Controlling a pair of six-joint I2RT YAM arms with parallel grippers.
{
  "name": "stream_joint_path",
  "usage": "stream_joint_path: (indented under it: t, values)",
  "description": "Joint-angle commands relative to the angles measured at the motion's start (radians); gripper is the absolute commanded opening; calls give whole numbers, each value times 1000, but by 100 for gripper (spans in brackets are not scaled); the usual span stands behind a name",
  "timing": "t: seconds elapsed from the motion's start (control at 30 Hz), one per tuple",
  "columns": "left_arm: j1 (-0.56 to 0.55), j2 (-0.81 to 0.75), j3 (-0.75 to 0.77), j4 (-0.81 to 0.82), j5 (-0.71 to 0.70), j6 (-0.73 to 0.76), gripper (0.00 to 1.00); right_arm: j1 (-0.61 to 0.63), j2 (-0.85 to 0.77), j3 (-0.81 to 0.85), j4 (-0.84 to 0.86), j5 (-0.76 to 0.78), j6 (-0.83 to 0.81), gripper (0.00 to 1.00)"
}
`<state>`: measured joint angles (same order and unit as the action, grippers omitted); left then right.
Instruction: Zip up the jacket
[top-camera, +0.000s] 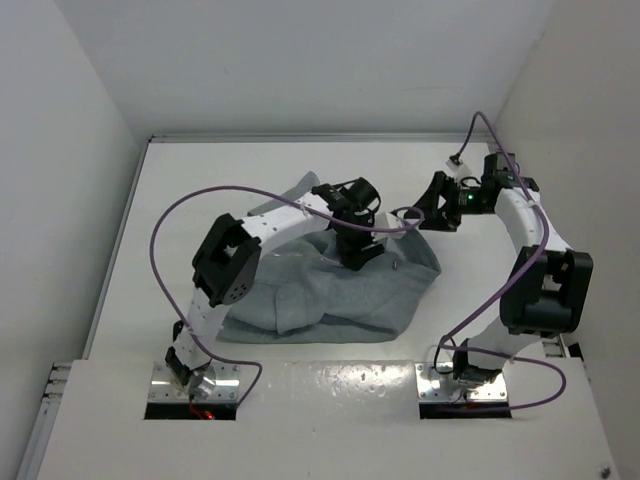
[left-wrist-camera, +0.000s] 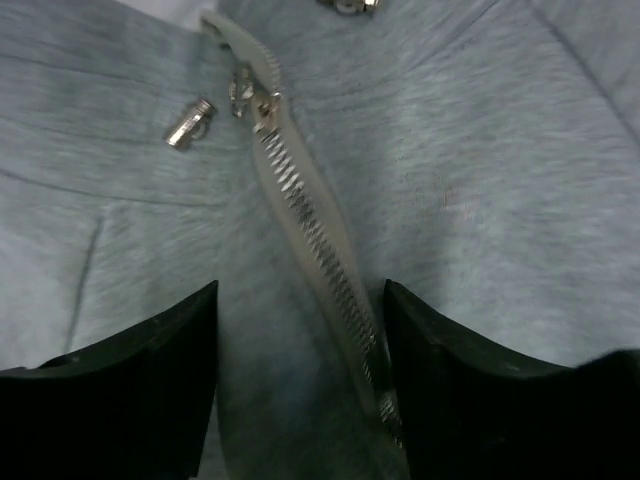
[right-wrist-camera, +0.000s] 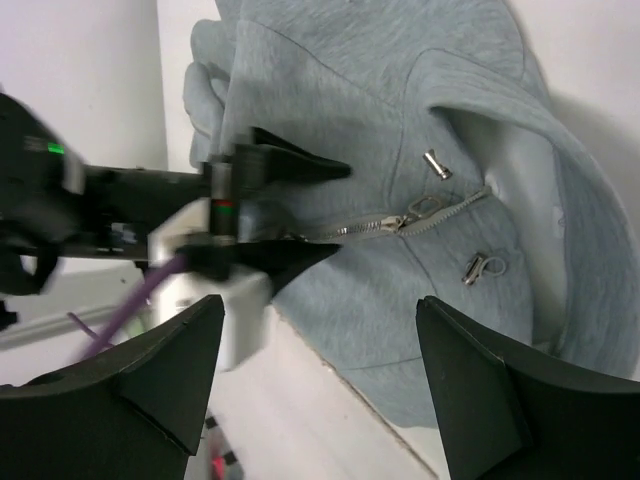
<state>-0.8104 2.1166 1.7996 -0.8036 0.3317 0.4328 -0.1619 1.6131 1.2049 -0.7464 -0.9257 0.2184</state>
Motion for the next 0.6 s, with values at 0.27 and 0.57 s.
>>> stream_joint_path:
  t: [0.27,0.57]
  values:
    - [48,-192,-248,241,119,-28,2,12,34,-73,18,-131,78,78]
    - [88,-537,-717,850,234,64,0,54,253,-30,156,-424,164,78]
